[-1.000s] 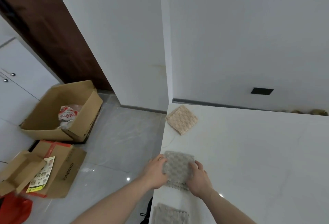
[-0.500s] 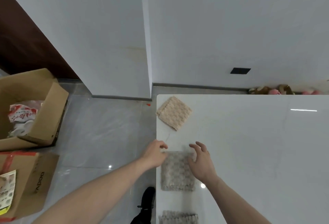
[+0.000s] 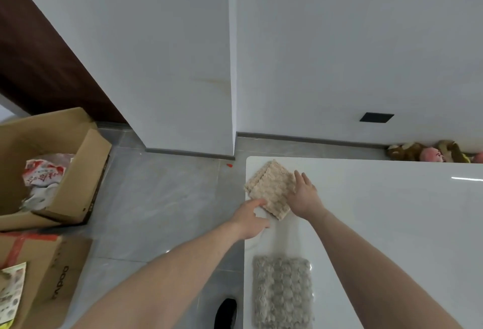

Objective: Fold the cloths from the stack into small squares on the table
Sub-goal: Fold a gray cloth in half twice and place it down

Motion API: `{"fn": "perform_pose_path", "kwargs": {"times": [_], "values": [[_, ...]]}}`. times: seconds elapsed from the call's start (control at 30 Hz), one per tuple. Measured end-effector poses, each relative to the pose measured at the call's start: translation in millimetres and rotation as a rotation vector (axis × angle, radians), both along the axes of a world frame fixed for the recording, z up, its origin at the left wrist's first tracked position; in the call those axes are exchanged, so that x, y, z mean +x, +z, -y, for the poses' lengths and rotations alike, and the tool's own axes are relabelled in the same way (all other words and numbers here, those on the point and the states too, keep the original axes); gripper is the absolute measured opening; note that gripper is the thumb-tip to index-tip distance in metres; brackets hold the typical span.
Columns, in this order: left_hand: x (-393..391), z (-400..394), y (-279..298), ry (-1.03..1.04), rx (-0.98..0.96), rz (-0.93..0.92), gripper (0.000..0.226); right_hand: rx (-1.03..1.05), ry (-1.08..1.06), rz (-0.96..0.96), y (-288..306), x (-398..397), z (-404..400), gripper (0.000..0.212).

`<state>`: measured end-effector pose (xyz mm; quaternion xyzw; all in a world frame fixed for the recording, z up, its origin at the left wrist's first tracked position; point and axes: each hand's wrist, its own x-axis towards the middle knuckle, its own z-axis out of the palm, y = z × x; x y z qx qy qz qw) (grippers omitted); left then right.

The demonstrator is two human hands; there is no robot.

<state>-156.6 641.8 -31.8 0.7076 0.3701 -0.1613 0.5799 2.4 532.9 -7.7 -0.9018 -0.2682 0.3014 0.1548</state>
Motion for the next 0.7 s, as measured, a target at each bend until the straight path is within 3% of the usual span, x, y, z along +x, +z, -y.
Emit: {"fn": "perform_pose_path", "kwargs": {"times": [0.2,0.33,0.5,0.6,0.7], "values": [[4,-2,-10,0.070,-0.076,0.030,0.078,-0.048,-0.072,-0.088,-17,7,-10,0.073],[1,0,-3,0.104,-0.115,0.036,0.070,-0.027,-0.232,-0.140,-17,0,-6,0.050],[-7,2,9,0.094,0.051,0.092,0.064,0.092,-0.348,-0.288,-15,-13,7,0.042],[-8,0,15,0.094,0.160,0.174,0.059,0.282,-0.449,-0.256,-12,-22,15,0.026],[-6,-3,17,0.062,0.233,0.182,0.056,0.346,-0.474,-0.208,-18,-27,23,0.029]]}}
